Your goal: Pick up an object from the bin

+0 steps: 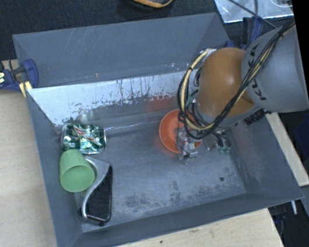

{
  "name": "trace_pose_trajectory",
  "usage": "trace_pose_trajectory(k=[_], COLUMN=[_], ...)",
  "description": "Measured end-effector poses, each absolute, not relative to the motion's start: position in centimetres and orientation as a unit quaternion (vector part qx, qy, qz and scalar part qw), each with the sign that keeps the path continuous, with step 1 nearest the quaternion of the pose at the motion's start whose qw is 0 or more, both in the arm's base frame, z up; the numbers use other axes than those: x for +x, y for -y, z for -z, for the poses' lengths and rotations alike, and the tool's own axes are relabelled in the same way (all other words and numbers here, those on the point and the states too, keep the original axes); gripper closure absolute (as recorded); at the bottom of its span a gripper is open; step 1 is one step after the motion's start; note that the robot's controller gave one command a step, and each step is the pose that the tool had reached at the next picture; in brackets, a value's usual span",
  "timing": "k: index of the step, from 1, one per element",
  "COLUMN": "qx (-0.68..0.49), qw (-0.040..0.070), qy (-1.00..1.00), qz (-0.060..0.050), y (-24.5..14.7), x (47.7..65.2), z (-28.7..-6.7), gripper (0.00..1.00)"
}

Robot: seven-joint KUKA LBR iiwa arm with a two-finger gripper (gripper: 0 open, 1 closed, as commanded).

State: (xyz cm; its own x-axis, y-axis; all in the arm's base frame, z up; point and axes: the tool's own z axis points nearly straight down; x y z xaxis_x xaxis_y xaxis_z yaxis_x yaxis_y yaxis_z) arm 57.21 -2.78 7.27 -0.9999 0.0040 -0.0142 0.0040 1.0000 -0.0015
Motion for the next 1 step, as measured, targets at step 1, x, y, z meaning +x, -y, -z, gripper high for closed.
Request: trace_pose_trajectory(k=[1], qx=[0.002], qw=[0.007], qy=[-1.000], qz=[0.001], y=[2.77], x=[57.21], z=[-7.27], gripper=[1.00])
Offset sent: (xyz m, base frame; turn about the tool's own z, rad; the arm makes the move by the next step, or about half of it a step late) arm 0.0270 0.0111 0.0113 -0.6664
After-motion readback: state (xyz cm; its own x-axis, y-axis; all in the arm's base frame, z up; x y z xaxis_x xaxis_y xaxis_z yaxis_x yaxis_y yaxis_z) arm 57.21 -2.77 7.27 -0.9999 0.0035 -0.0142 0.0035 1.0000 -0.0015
